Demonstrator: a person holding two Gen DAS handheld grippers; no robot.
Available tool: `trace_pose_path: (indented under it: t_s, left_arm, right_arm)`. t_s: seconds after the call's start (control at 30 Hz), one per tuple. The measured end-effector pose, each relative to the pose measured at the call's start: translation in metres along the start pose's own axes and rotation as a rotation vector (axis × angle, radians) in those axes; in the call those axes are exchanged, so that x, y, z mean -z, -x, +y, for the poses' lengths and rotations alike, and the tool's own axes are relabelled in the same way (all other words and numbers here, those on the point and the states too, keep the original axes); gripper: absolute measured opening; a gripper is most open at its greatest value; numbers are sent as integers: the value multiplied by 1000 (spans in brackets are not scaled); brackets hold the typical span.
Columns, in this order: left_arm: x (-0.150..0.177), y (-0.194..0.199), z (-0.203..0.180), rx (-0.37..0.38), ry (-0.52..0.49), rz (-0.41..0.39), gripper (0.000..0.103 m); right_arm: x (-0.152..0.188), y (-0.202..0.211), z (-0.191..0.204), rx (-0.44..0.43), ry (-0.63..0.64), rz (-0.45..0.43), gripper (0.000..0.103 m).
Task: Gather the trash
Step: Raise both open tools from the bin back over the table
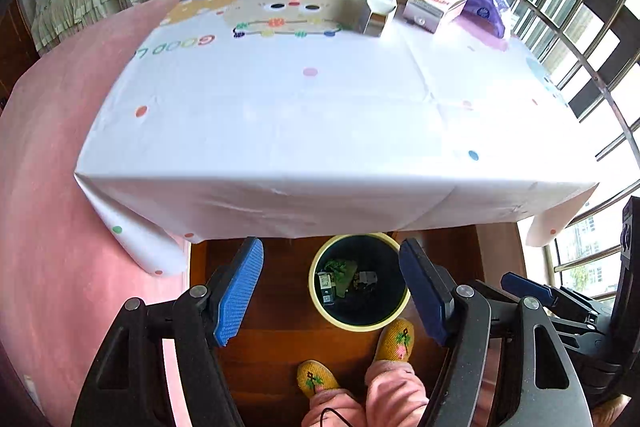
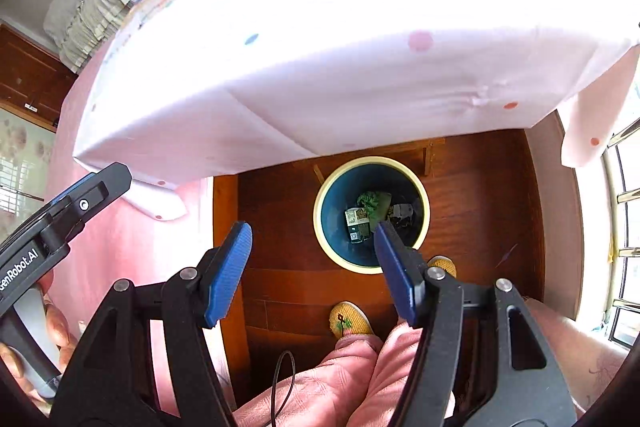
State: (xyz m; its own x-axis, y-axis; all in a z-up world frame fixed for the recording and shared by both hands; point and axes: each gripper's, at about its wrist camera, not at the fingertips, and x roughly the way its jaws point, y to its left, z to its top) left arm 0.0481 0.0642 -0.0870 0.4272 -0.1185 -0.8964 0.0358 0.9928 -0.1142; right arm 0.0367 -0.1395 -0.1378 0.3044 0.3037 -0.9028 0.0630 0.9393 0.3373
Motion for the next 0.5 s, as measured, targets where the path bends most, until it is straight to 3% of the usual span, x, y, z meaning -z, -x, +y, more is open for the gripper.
trace_pose_path:
  t_s: [0.2, 0.27, 0.5]
  left_arm:
    - [-39, 73, -8, 34, -50, -107, 73]
    - [-50, 91, -11, 44, -63, -129, 80]
    - [-86, 143, -27, 48, -121, -195, 81]
  right_arm:
    - [-18, 71, 22, -7, 5, -110, 61]
    - [-23, 91, 28, -7, 8, -147, 61]
    - [-41, 142, 36, 8, 25, -252, 61]
